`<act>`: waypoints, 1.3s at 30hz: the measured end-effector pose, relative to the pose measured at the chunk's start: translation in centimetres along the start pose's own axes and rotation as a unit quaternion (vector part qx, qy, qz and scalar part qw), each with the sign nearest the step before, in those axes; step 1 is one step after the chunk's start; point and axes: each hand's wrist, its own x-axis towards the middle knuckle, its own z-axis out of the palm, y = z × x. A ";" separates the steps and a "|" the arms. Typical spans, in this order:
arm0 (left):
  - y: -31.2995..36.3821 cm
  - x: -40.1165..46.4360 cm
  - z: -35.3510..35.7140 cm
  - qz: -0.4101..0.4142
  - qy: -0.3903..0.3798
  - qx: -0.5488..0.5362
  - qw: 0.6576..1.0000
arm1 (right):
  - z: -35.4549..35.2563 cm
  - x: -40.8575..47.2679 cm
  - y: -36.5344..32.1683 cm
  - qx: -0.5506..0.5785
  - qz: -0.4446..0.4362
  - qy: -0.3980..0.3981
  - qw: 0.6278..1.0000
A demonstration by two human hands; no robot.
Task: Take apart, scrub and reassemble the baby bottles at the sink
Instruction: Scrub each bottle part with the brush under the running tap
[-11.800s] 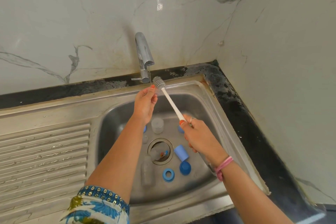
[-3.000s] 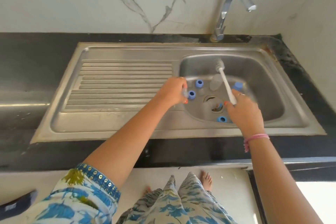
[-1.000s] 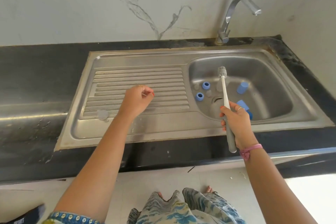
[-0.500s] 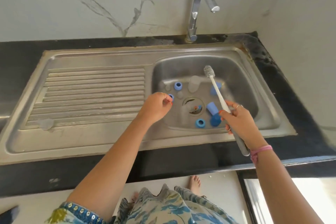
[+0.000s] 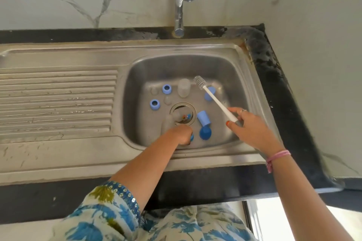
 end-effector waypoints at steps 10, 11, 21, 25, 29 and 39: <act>-0.6 3.4 1.6 -0.040 -0.037 0.042 0.998 | 0.1 2.2 0.6 0.022 0.020 -0.014 0.999; -0.7 3.6 1.8 -0.040 -0.043 0.043 0.997 | 0.1 2.4 0.6 0.023 0.021 -0.017 0.999; -0.4 4.8 1.6 -0.016 -0.002 0.036 0.999 | 0.2 4.4 0.3 0.039 0.034 0.005 0.999; -1.4 4.7 -1.8 0.019 0.153 -0.020 0.988 | 0.2 4.8 0.0 0.047 0.045 0.018 0.998; -3.0 4.0 -7.6 0.032 0.278 -0.098 0.955 | 0.1 4.9 -0.5 0.068 0.057 0.041 0.995; -5.1 2.5 -20.8 0.009 0.350 -0.125 0.928 | 0.3 5.8 -3.3 0.140 0.086 0.095 0.982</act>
